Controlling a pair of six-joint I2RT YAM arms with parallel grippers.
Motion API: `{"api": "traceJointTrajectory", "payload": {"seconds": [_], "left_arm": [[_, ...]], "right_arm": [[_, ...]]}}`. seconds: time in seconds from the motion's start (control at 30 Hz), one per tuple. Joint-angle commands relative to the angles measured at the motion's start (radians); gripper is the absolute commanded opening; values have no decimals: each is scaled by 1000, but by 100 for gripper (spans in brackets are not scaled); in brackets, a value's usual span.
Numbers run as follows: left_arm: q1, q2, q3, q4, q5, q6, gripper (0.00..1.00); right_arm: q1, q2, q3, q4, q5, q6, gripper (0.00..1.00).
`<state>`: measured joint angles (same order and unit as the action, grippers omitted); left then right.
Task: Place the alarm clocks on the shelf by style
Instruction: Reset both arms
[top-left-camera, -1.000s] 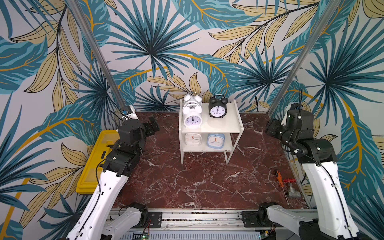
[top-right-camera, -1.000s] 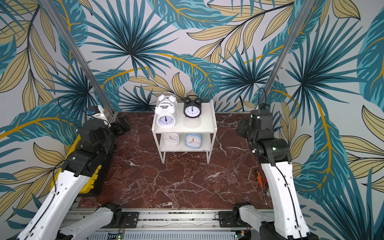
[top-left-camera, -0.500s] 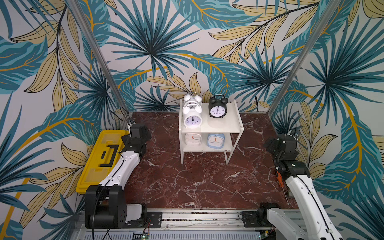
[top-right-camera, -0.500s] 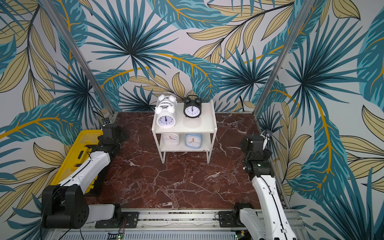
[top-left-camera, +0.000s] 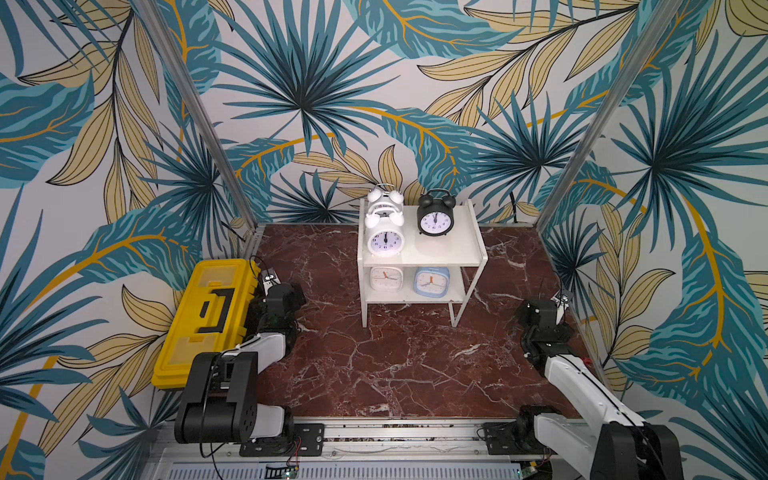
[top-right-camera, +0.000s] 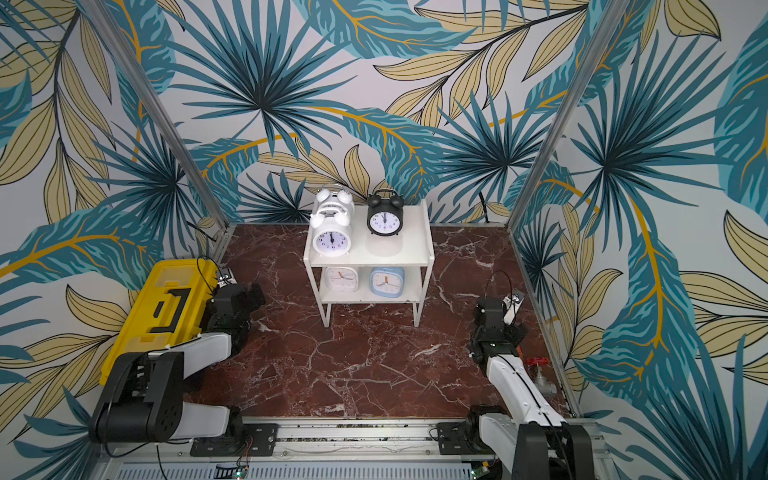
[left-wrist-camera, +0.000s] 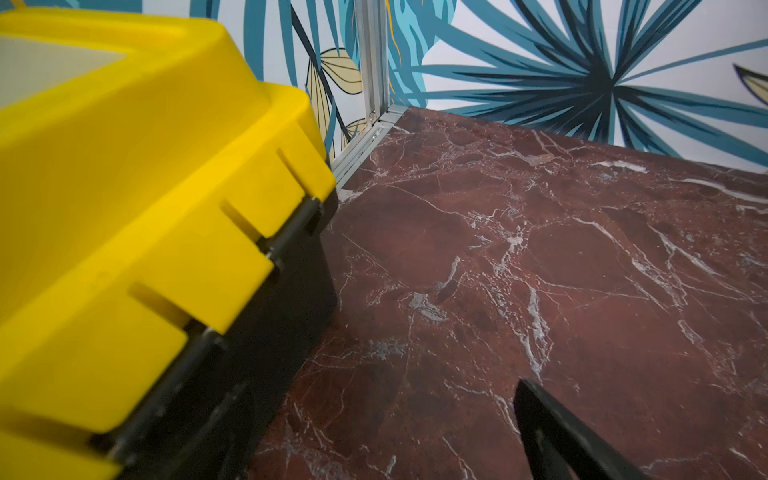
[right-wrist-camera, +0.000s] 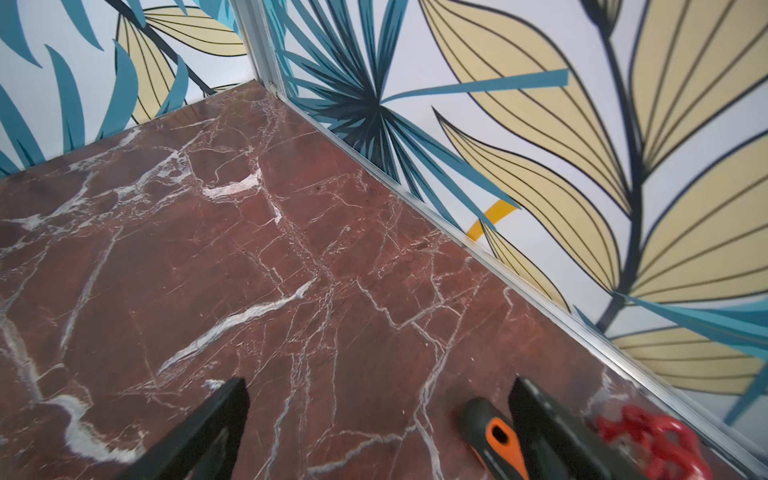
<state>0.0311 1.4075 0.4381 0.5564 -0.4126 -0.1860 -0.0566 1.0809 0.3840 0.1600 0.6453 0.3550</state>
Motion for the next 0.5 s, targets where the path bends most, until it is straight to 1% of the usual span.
{"api": "traceJointTrajectory", "payload": {"seconds": [0.0, 0.03, 0.1, 0.13, 0.17, 0.2, 0.23, 0.27, 0.3, 0.33, 0.37, 0.4, 0.43, 0.47], "left_arm": [[9, 52, -51, 277, 74, 36, 100], [2, 65, -61, 319, 96, 58, 100], [-5, 73, -42, 263, 191, 90, 100], [-11, 109, -50, 315, 204, 103, 100], [-19, 153, -92, 465, 202, 121, 100], [-18, 184, -116, 560, 180, 124, 100], [-12, 151, -115, 486, 187, 108, 100], [-11, 124, -95, 407, 189, 101, 100], [-11, 120, -81, 377, 191, 98, 100], [-10, 129, -81, 395, 193, 103, 100], [-11, 146, -93, 444, 193, 103, 100], [-11, 168, -104, 506, 196, 115, 100], [-12, 167, -106, 505, 197, 116, 100], [-12, 150, -95, 455, 195, 109, 100]], "right_arm": [[0, 49, -31, 272, -108, -92, 99], [0, 67, -62, 384, -164, -118, 100], [0, 118, -105, 576, -251, -141, 100], [0, 155, -111, 641, -274, -141, 100], [0, 204, -103, 683, -305, -141, 99], [0, 260, -102, 747, -333, -143, 100], [7, 324, -103, 841, -375, -196, 100], [29, 354, -91, 835, -419, -232, 100], [46, 391, -67, 810, -438, -247, 100], [62, 452, -51, 877, -413, -283, 100], [65, 436, -27, 824, -423, -285, 100], [67, 402, 3, 708, -416, -255, 99], [66, 417, -2, 718, -415, -262, 100], [66, 442, -20, 804, -421, -285, 100]]}}
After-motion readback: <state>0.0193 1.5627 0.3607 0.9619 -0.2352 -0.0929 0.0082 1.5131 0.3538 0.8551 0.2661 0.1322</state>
